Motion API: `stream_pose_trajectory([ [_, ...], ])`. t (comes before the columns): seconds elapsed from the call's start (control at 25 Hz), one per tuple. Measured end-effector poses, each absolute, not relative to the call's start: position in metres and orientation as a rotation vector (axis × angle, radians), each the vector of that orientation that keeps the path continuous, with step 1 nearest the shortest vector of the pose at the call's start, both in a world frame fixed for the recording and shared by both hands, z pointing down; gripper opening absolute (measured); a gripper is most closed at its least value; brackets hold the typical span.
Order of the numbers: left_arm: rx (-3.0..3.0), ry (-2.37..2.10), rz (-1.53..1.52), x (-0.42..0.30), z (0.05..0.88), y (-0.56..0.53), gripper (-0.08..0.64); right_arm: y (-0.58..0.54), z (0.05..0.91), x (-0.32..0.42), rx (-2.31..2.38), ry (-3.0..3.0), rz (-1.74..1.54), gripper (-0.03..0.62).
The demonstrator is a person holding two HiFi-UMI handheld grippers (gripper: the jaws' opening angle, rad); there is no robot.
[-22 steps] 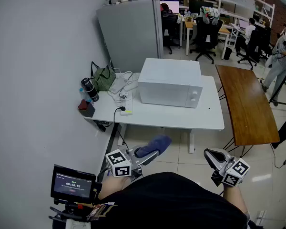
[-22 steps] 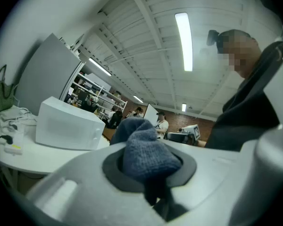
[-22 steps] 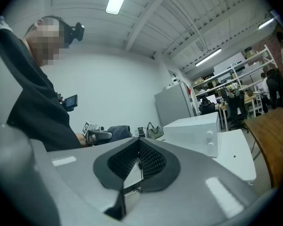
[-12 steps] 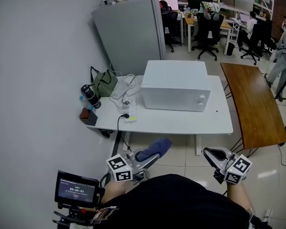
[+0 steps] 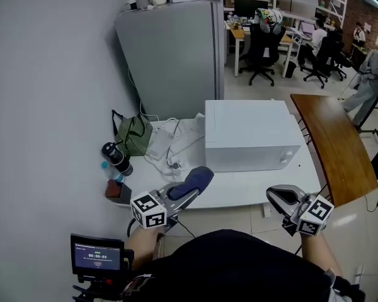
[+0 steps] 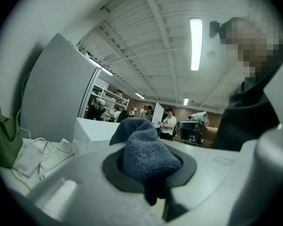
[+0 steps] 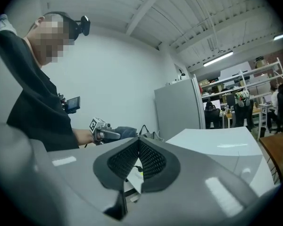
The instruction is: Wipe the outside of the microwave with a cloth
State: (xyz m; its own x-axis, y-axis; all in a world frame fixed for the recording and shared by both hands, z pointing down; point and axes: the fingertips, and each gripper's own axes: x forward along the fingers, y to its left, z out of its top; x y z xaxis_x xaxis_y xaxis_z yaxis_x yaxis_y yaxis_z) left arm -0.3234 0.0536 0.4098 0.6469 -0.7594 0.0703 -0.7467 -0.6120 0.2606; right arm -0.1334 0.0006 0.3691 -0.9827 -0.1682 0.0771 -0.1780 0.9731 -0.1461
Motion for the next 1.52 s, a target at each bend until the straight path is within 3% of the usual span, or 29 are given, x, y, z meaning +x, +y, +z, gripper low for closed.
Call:
stream_pose_trajectory([
  [0.28, 2.570, -1.279, 0.232, -0.394, 0.417, -0.071, 0.055, -0.055, 0.374, -0.136, 0.354, -3.053, 0.251, 0.005],
  [0.6, 2.216, -1.419, 0.580, -0.494, 0.488, -0.242, 0.055, -0.174, 0.400, -0.107, 0.300, -3.117, 0.248, 0.005],
  [0.72, 2.084, -1.390, 0.570, -0.503, 0.508, -0.292, 0.055, -0.219, 0.403, -0.078, 0.309, -3.124, 0.261, 0.005],
  [0.96, 1.907, -1.317, 0.826, -0.508, 0.543, -0.359, 0.055, -0.281, 0.423, -0.021, 0.392, -3.124, 0.357, 0.005],
  [1.16, 1.958, -1.075, 1.077, -0.437, 0.546, -0.407, 0.055, -0.310, 0.438, 0.026, 0.527, -3.128, 0.424, 0.005],
  [1.52, 2.291, -0.661, 1.225, -0.165, 0.549, -0.508, 0.055, -0.315, 0.456, 0.097, 0.777, -3.089, 0.488, 0.005],
])
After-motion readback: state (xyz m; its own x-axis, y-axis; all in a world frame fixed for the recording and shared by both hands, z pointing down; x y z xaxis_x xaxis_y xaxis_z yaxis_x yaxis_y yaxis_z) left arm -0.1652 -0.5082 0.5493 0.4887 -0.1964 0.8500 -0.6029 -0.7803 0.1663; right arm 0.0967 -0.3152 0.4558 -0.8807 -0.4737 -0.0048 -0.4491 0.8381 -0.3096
